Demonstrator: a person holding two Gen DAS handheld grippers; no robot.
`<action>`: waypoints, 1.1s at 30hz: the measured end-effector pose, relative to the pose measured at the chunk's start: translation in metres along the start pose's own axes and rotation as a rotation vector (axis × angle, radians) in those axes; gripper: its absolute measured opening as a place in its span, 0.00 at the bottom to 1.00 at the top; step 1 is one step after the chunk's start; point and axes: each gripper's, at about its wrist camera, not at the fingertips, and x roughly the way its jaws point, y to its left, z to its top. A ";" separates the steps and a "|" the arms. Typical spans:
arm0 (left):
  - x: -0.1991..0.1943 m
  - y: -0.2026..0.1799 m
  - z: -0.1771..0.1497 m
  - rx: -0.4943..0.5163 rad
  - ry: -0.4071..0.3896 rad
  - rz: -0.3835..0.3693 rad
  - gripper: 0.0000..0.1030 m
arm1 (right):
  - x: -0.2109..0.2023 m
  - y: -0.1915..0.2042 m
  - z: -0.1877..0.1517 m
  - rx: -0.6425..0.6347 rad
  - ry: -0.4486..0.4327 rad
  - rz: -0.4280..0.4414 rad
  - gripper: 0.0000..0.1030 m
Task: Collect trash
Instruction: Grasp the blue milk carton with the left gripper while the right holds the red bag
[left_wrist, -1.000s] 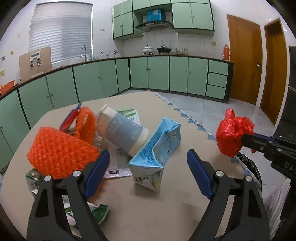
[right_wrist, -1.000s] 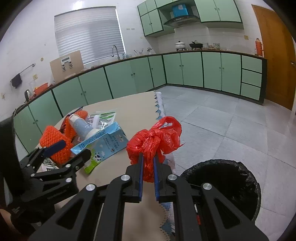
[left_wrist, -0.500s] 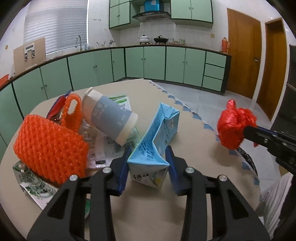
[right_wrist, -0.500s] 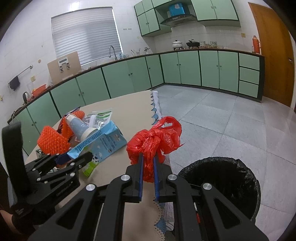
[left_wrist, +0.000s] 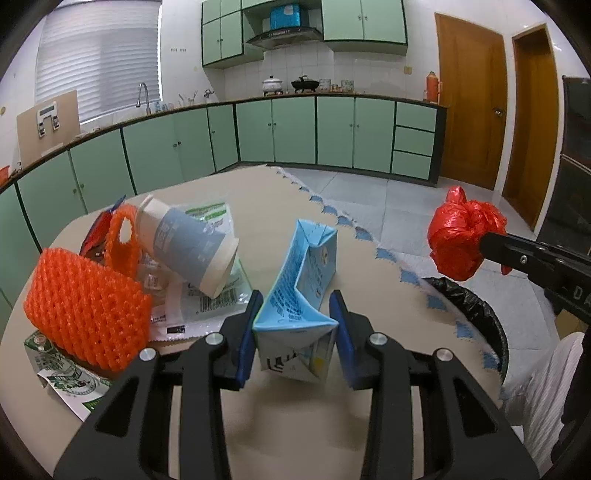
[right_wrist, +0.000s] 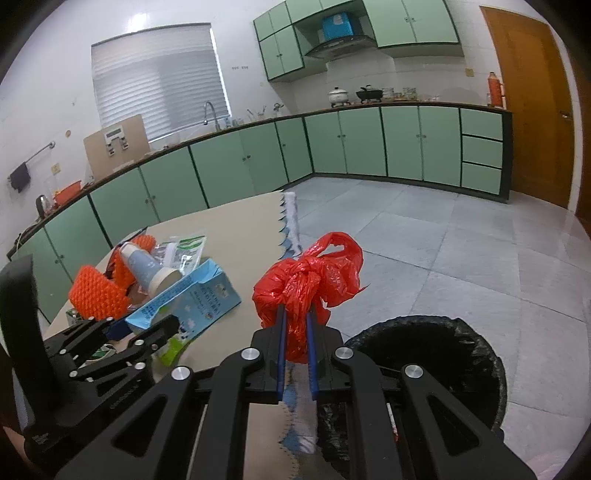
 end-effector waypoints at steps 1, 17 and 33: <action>-0.003 -0.003 0.002 0.004 -0.008 -0.004 0.34 | -0.002 -0.002 0.001 0.004 -0.003 -0.006 0.09; 0.004 -0.043 0.004 0.074 0.025 -0.075 0.34 | -0.025 -0.040 0.001 0.065 -0.038 -0.083 0.09; 0.035 -0.047 0.006 0.065 0.091 -0.080 0.33 | -0.016 -0.048 -0.004 0.081 -0.011 -0.095 0.09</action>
